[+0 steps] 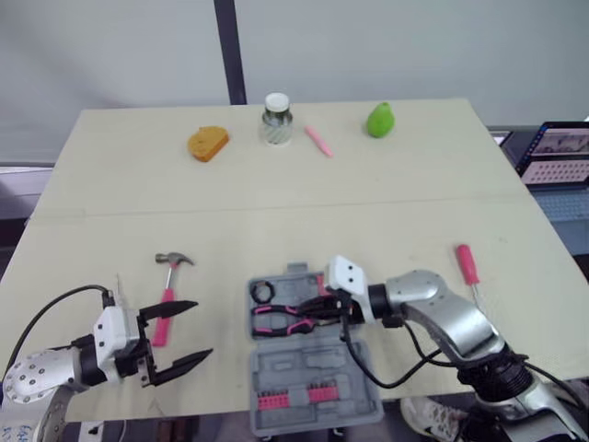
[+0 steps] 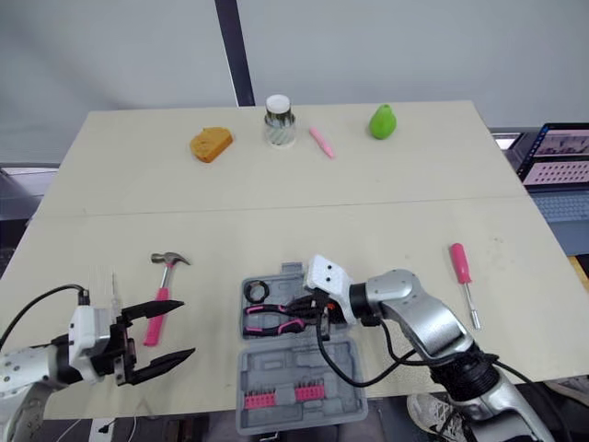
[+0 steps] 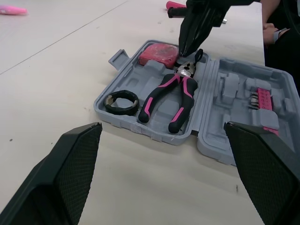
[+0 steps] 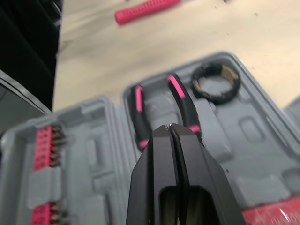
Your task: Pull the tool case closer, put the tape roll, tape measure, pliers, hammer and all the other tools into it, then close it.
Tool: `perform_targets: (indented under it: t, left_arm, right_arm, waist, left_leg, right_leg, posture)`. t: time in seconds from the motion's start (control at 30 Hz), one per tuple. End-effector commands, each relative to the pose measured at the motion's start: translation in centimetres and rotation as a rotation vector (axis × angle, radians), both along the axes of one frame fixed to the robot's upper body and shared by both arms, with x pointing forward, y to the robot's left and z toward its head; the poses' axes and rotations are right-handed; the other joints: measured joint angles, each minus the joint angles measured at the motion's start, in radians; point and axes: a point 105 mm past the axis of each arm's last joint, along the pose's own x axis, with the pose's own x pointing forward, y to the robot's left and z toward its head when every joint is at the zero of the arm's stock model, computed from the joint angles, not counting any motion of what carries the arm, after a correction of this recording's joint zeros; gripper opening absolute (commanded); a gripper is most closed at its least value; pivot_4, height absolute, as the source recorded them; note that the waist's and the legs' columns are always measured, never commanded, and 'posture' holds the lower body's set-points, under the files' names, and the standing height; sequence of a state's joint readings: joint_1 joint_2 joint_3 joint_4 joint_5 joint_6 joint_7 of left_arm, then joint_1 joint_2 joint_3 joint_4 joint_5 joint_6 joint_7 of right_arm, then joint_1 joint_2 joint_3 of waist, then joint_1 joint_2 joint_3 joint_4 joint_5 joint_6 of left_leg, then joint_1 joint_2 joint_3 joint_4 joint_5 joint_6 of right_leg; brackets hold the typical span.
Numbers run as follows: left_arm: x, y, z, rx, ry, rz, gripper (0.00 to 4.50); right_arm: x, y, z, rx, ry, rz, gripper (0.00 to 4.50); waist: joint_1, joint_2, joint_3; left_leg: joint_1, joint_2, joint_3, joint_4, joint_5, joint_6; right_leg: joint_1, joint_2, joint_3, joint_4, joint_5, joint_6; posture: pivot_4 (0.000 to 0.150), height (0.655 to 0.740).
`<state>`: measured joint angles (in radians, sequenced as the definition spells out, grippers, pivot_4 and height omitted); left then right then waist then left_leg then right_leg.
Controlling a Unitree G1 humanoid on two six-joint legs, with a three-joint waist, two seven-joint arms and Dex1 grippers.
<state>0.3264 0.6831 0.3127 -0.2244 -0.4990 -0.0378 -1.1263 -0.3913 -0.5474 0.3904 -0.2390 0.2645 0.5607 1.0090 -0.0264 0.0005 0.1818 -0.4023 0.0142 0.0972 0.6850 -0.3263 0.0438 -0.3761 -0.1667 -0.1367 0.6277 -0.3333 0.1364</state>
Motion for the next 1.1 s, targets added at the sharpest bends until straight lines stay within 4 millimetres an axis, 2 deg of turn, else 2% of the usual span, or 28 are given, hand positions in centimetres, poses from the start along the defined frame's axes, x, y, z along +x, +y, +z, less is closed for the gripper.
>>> perform_targets:
  t: [0.03,0.67,1.1]
  left_arm:
    - [0.0,-0.1,0.4,0.009,-0.029,-0.013,4.50]
    - [-0.2,0.0,0.9,0.020,-0.036,-0.008,4.50]
    - [-0.1,-0.5,1.3,0.015,-0.040,-0.005,4.50]
  right_arm:
    - [0.3,0.4,0.2,0.033,-0.049,0.014,0.05]
    - [0.4,1.1,-2.6,0.050,-0.002,-0.006,0.05]
    - [0.5,-0.1,-5.8,-0.066,0.077,-0.053,0.05]
  waist:
    - [-0.001,0.000,0.000]
    - [0.000,0.000,0.000]
    - [0.000,-0.003,-0.003]
  left_leg:
    - [0.000,0.000,0.000,0.000,0.000,0.000]
    - [0.000,0.000,0.000,0.000,0.000,0.000]
    - [0.002,0.000,0.000,0.000,0.000,0.000]
  right_leg:
    - [0.000,0.000,0.000,0.000,0.000,0.000]
    - [0.000,0.000,0.000,0.000,0.000,0.000]
    - [0.002,0.000,0.001,0.001,0.000,0.000]
  posture:
    - [0.150,0.6950]
    - [0.150,0.6950]
    - [0.150,0.6950]
